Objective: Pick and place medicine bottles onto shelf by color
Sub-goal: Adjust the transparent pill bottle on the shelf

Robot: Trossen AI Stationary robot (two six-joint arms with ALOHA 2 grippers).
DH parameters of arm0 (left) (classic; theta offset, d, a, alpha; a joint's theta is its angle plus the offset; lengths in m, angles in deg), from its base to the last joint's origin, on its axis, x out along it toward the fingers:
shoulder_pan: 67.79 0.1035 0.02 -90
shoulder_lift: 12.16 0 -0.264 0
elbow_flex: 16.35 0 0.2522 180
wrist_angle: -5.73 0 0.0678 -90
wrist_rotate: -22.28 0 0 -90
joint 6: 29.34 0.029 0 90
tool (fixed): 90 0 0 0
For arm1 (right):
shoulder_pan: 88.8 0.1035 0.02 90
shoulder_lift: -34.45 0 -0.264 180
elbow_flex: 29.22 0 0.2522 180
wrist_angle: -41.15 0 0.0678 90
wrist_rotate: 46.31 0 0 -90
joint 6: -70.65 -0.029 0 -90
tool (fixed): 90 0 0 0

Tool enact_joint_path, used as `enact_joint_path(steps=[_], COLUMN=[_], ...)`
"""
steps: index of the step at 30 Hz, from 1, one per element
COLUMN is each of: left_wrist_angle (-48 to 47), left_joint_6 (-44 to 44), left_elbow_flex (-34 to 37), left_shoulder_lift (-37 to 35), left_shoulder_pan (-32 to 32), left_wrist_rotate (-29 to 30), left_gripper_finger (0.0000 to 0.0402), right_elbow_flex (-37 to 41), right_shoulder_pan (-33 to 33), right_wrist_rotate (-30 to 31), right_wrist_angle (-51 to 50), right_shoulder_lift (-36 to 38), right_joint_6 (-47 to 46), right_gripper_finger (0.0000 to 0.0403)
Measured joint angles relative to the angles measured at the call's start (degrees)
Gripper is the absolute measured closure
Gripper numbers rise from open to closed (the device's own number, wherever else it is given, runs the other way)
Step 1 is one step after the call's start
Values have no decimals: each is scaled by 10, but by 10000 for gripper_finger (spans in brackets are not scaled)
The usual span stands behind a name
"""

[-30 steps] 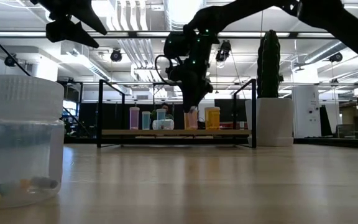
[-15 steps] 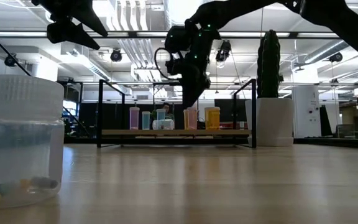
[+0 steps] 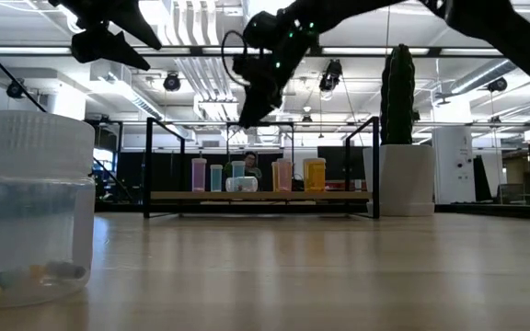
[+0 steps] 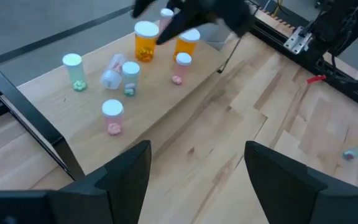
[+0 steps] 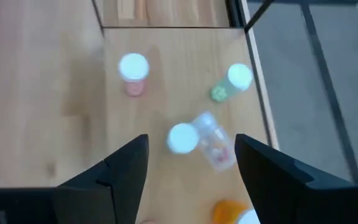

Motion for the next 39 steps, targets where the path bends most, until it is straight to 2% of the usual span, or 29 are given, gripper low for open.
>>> enact_joint_path(steps=[9, 13, 23, 39], left_wrist_angle=[0, -1, 2, 18], left_joint_6=[-17, -29, -30, -30], left_elbow_flex=[0, 0, 0, -1], left_shoulder_lift=[0, 0, 1, 9], left_shoulder_pan=[0, 0, 0, 0], left_wrist_rotate=[-50, -60, -69, -69], left_gripper_finger=[159, 159, 159, 159], right_elbow_flex=[-14, -14, -17, -17], right_shoulder_pan=[-41, -55, -62, -63], right_wrist_rotate=[-7, -44, -67, -69], right_wrist_angle=[15, 25, 35, 30], right_shoulder_lift=[-62, -78, -123, -134], right_joint_6=[125, 149, 172, 176], right_gripper_finger=[172, 172, 178, 232])
